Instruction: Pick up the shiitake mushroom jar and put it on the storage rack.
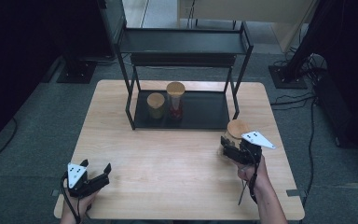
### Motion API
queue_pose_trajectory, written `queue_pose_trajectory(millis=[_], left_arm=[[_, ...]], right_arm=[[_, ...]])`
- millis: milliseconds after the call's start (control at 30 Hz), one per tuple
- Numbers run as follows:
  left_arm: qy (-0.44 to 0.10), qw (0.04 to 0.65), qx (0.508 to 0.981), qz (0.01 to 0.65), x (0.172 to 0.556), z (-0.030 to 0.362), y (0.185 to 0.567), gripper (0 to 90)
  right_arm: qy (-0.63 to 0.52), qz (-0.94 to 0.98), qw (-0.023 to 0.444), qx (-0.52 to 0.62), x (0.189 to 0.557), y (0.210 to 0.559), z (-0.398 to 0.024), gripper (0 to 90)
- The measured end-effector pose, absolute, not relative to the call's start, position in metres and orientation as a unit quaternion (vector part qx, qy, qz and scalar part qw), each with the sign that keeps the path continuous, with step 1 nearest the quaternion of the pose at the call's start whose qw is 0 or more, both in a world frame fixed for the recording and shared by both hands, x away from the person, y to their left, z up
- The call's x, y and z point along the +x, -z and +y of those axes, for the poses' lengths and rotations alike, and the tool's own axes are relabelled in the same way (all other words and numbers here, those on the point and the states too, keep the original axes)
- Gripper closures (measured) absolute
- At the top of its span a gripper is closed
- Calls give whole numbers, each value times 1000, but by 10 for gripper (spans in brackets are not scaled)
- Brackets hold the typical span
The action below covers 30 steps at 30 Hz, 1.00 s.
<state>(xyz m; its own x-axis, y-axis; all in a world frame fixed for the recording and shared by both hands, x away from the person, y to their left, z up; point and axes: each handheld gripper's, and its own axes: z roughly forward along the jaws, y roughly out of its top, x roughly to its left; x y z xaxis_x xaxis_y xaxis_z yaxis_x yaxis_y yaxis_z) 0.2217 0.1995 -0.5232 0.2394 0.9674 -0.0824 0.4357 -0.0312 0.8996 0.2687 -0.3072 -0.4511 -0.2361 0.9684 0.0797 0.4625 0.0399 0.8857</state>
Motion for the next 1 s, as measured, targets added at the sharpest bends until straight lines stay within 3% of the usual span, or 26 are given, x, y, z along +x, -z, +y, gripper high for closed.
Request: queue_pose_trajectory(millis=[1000], left_arm=[[-299,445,650,539,222,201,523,106]], right_arm=[[-425,662,302,538,310,443,-278,245]])
